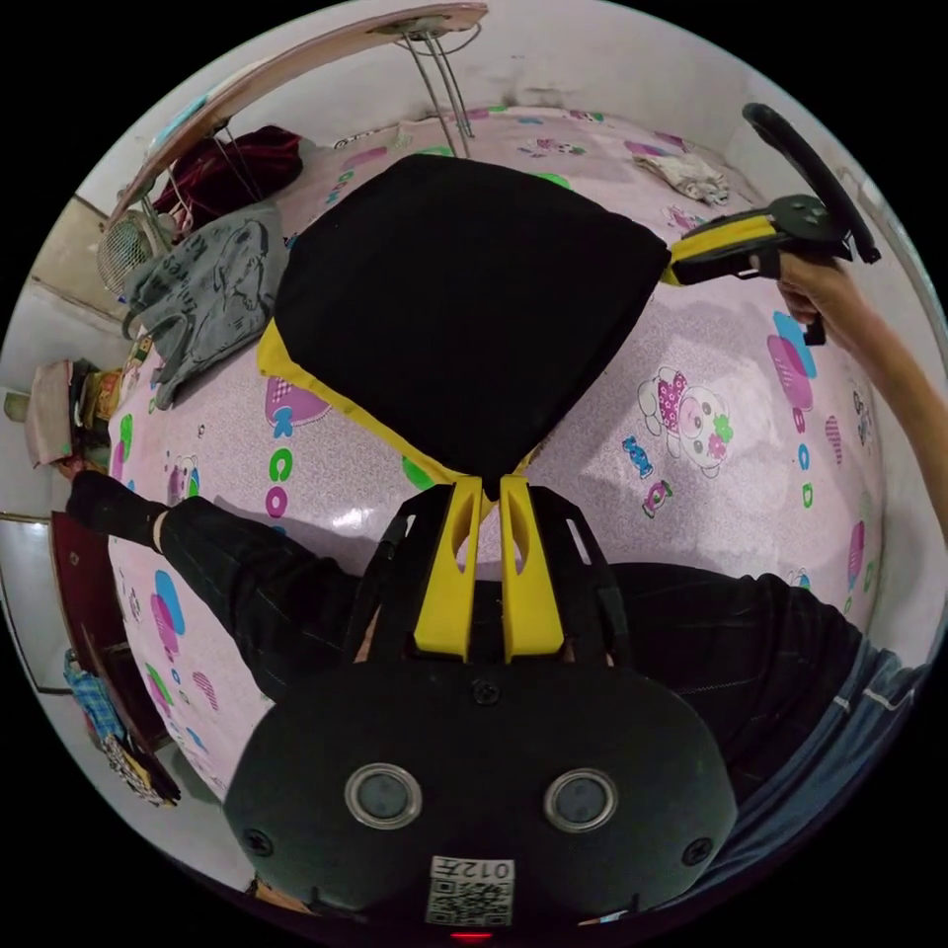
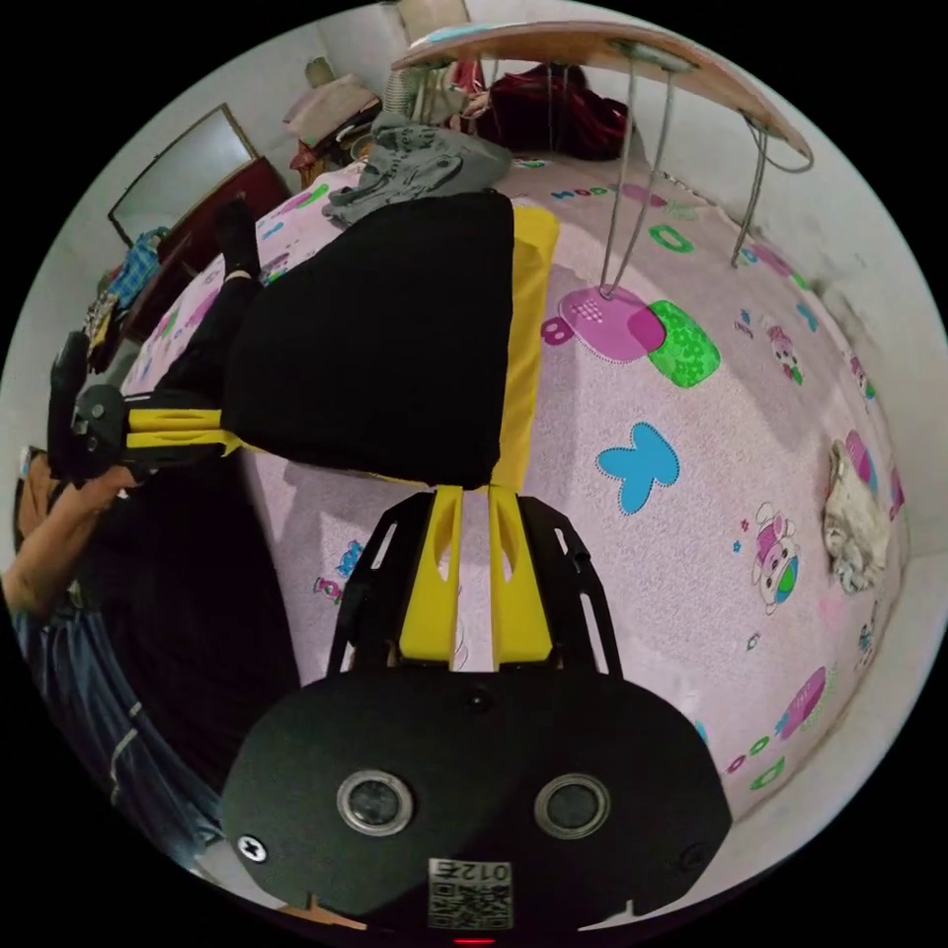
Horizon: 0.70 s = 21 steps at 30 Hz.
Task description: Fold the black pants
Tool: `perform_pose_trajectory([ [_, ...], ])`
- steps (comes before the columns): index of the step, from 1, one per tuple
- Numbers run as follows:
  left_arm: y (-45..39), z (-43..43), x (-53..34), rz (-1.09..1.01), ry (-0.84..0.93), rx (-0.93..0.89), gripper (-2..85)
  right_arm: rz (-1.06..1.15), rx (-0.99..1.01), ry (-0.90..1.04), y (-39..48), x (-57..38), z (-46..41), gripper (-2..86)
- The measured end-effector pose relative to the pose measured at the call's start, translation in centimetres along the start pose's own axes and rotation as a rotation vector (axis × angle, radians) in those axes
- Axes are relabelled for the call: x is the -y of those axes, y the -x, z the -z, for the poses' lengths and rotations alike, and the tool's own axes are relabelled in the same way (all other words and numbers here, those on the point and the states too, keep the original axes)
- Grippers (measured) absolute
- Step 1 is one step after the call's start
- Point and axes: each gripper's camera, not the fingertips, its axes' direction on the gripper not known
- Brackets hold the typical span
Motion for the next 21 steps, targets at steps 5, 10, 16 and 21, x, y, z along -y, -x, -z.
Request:
perform_pose_trajectory([
  [5, 0.5, 0.2, -0.1, -0.003, -0.009, 0.011, 1.6, -0.146, 0.172, -0.1, -4.5, -1.2, 2.6, 6.7],
  [10, 1.1, 0.4, -0.2, -0.008, -0.008, 0.019, 1.7, -0.274, 0.358, -0.174, -7.6, 0.4, 3.0, 9.1],
  [16, 2.2, 0.5, -0.6, -0.001, -0.001, 0.019, 1.7, -0.32, 0.39, -0.069, -9.4, 3.1, 1.1, 7.7],
  [21, 2.9, 0.7, -0.8, -0.014, -0.001, 0.012, 1.5, -0.306, 0.336, -0.108, -10.3, 3.5, 1.8, 6.6],
])
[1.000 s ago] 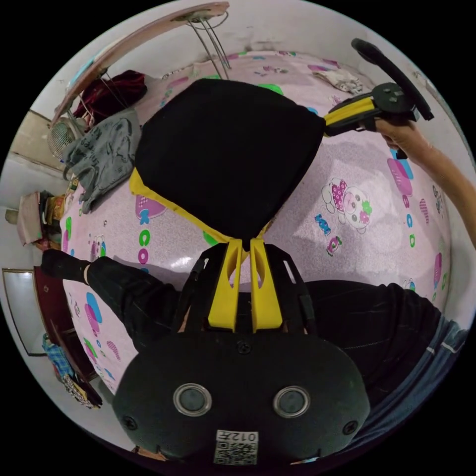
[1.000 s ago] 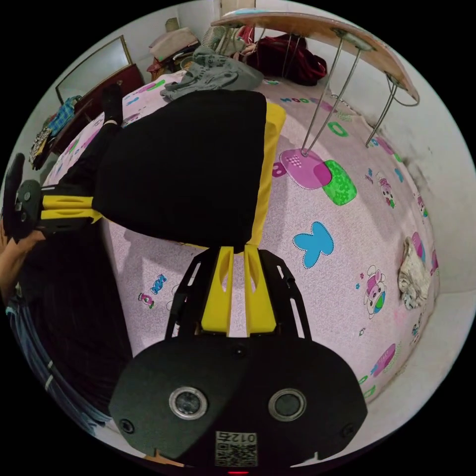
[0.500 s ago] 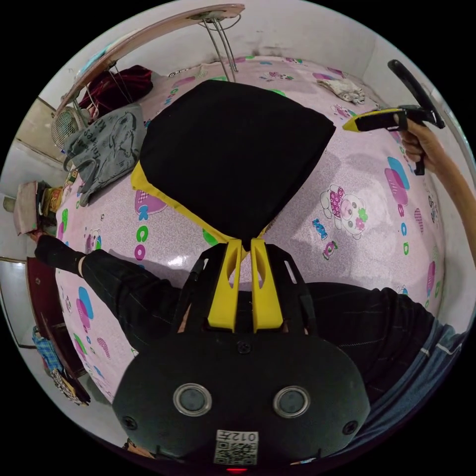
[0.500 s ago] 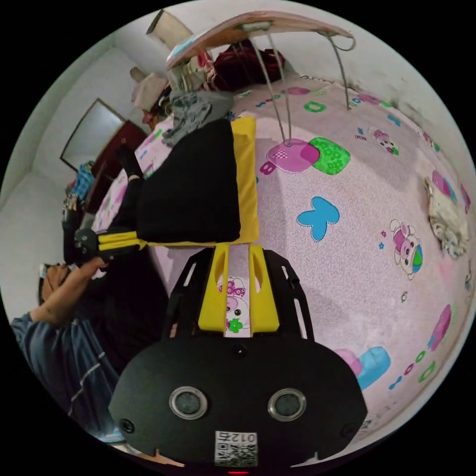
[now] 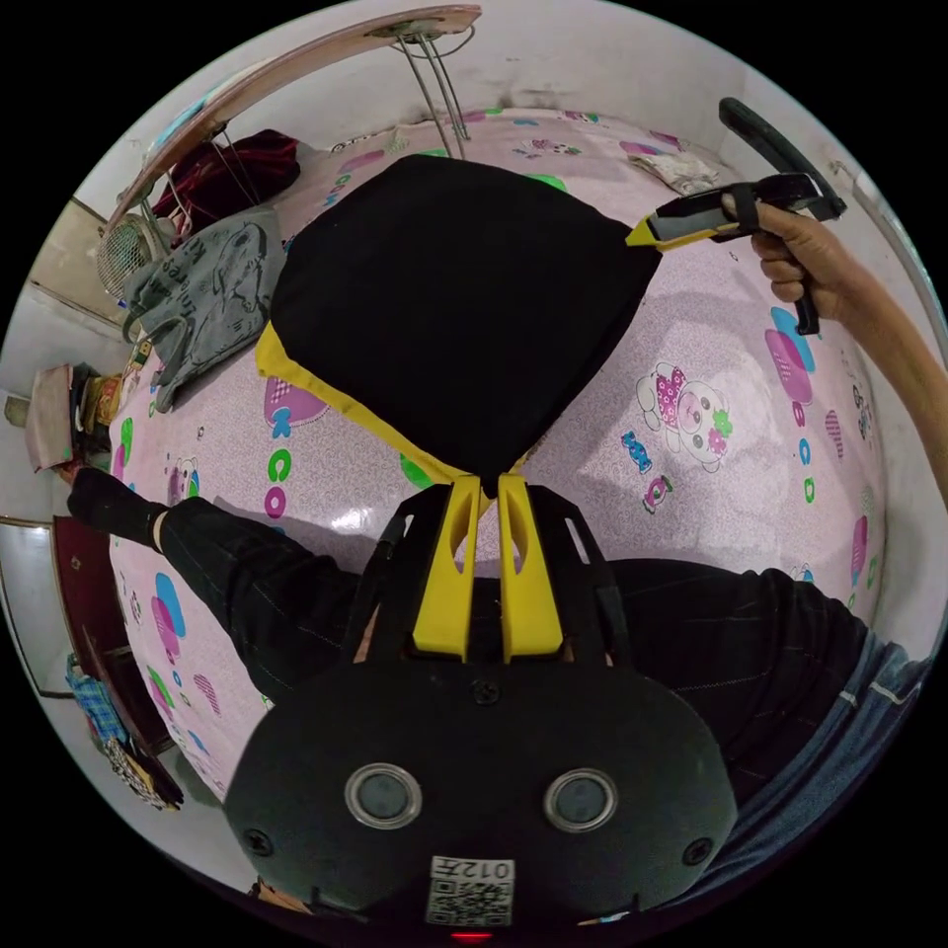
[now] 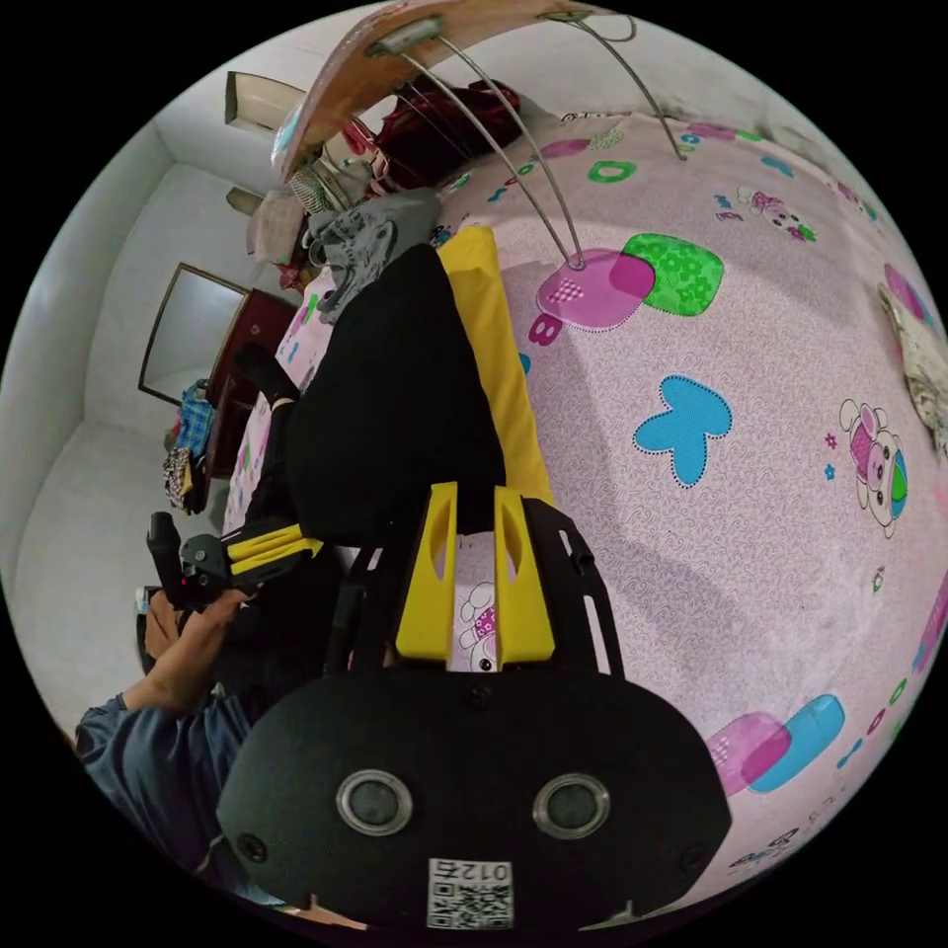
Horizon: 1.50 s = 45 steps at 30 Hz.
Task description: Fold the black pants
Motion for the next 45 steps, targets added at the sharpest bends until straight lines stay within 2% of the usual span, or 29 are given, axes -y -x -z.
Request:
perform_pose_trajectory([
  [4, 1.1, 0.2, -0.5, 0.011, -0.003, -0.016, 1.4, -0.071, 0.11, -0.041, -1.7, 0.1, 1.4, 8.4],
  [8, 1.9, 0.3, -0.7, 0.01, 0.009, -0.021, 1.2, -0.148, 0.134, -0.027, -3.3, 0.4, 1.5, 10.2],
  [11, 2.2, 0.2, -1.0, 0.0, 0.023, -0.008, 0.9, -0.117, 0.239, -0.057, -3.6, 0.9, 1.5, 6.0],
  [14, 2.4, -1.0, -1.5, -0.018, 0.119, 0.032, 0.6, -0.103, 0.138, -0.066, -3.1, 1.7, 1.5, 2.1],
  [18, 3.9, 1.1, -2.9, 0.029, 0.021, 0.007, 0.4, -0.084, 0.109, -0.078, -2.7, 2.6, 2.0, 0.7],
  [23, 8.0, 5.7, -7.0, 0.193, -0.165, -0.044, 0.3, -0.082, 0.116, -0.095, -2.4, 3.2, 2.2, 0.3],
  [27, 9.0, 9.1, -5.6, 0.146, -0.311, -0.087, 0.1, -0.089, 0.12, -0.106, -2.1, 4.0, 2.2, 0.3],
  [30, 8.6, 8.4, -3.3, 0.085, -0.28, -0.042, 0.0, -0.069, 0.087, -0.098, -1.4, 4.8, 2.4, 0.4],
  [33, 7.7, 3.5, -1.0, -0.026, -0.058, 0.039, -0.1, -0.05, 0.056, -0.092, -0.8, 5.5, 2.2, 0.7],
  [35, 7.8, 2.2, -1.1, -0.025, -0.032, 0.042, -0.1, -0.049, 0.065, -0.08, -0.4, 6.0, 2.0, 1.0],
  [41, 11.2, 3.8, -2.3, 0.02, -0.082, -0.072, -0.2, -0.012, 0.06, -0.066, 1.0, 7.2, 3.2, 4.0],
  [45, 15.0, 5.7, -3.0, 0.093, -0.165, -0.156, -0.2, 0.055, 0.073, -0.131, 1.9, 9.6, 5.2, 6.5],
])
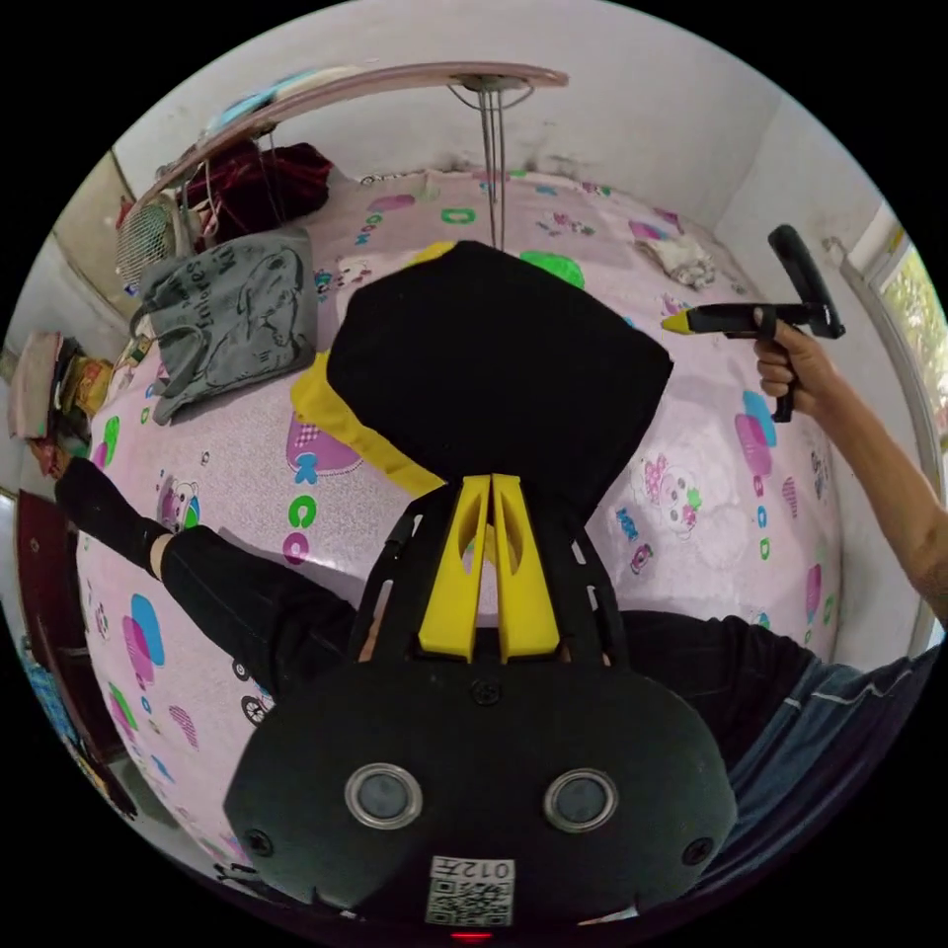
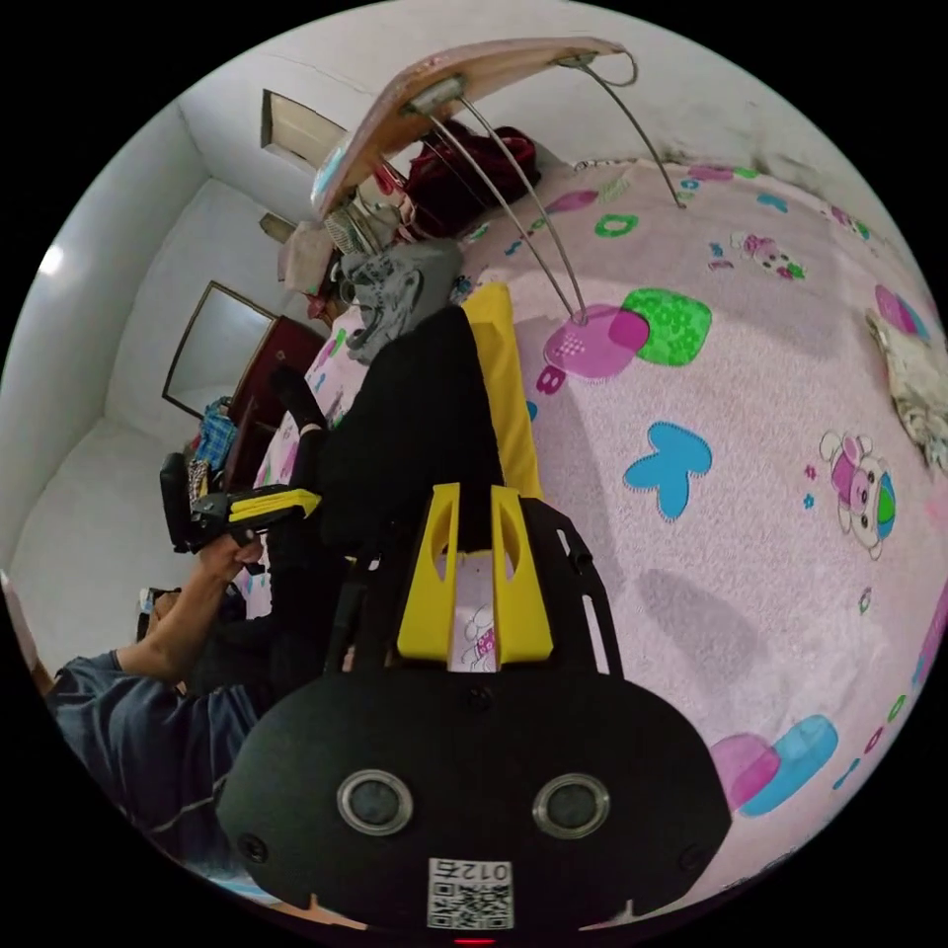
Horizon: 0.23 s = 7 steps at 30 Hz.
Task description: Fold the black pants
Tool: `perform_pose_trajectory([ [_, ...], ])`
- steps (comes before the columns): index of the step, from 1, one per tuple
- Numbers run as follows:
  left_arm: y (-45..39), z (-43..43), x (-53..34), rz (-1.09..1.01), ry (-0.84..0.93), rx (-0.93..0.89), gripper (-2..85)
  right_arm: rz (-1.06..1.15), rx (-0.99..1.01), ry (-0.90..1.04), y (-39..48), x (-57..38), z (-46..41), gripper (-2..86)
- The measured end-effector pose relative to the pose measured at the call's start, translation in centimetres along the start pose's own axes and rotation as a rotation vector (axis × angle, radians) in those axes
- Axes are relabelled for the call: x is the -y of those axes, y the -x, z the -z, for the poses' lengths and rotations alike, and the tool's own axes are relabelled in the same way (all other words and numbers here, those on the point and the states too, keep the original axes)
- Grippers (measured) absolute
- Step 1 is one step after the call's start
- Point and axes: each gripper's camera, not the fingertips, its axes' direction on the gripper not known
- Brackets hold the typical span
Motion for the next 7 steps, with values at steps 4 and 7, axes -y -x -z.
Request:
perform_pose_trajectory([
  [4, 2.7, 1.1, 0.7, 0.072, -0.049, 0.009, -0.1, -0.009, 0.073, 0.03, -0.1, 4.6, -2.2, 8.6],
  [7, 3.8, 1.1, 1.3, 0.068, -0.06, 0.043, -0.1, -0.034, 0.11, 0.031, 0.0, 7.6, -4.1, 9.9],
])
